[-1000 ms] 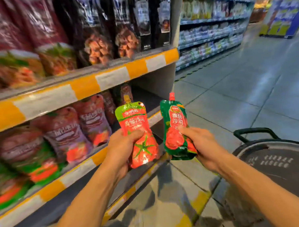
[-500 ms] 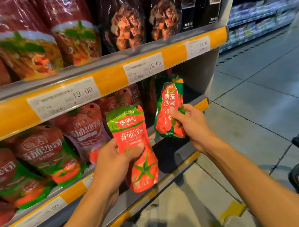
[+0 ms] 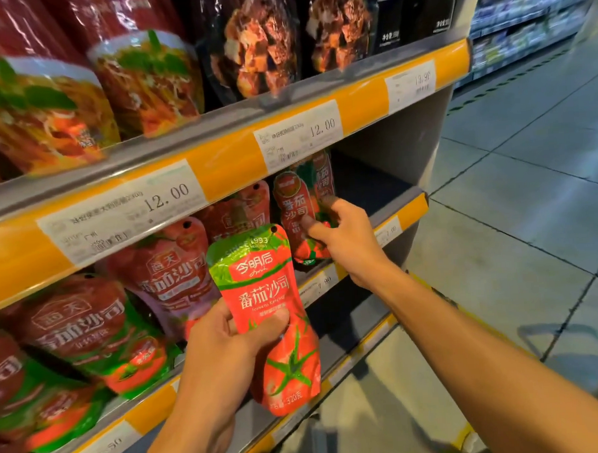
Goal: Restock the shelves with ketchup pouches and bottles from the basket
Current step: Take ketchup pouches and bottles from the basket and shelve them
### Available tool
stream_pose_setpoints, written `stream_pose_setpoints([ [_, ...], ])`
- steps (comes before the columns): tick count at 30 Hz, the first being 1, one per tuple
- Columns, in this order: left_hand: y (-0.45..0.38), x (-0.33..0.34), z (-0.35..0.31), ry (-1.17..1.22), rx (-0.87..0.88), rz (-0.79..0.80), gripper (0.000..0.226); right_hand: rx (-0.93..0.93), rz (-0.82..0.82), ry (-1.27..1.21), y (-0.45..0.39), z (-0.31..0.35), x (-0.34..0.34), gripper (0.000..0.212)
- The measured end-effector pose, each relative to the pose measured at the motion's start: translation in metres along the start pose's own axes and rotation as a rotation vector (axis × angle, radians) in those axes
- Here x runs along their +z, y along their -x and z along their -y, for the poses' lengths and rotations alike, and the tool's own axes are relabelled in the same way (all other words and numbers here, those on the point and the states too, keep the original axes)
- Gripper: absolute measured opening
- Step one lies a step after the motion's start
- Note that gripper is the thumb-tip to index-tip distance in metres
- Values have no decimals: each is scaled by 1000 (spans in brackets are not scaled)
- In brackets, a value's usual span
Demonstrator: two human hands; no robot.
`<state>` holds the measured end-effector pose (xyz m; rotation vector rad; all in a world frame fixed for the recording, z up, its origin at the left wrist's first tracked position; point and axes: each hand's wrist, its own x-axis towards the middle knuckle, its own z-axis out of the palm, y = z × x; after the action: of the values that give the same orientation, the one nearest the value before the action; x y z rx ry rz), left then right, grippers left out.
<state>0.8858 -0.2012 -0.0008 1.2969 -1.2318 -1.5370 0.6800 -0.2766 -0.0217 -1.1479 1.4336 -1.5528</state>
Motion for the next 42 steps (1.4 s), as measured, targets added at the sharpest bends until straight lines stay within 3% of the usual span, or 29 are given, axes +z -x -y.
stream_pose_setpoints([
  [3, 0, 0, -3, 12, -8, 17, 29, -9, 5, 134, -3, -4, 8, 36],
  [10, 1, 2, -7, 42, -15, 22, 31, -114, -13, 289, -2, -12, 10, 36],
  [22, 7, 17, -8, 84, 29, 47, 35, -42, 47, 208, -8, -16, -4, 38],
  [29, 7, 14, -7, 62, 36, -1, 37, -112, 117, 508, -3, -19, -14, 44],
  [37, 8, 30, -10, 69, 75, 36, 41, -68, 176, 418, 5, -20, -34, 38],
  [42, 9, 43, -9, 77, 82, 44, 39, -49, 81, 381, 13, -14, -47, 26],
])
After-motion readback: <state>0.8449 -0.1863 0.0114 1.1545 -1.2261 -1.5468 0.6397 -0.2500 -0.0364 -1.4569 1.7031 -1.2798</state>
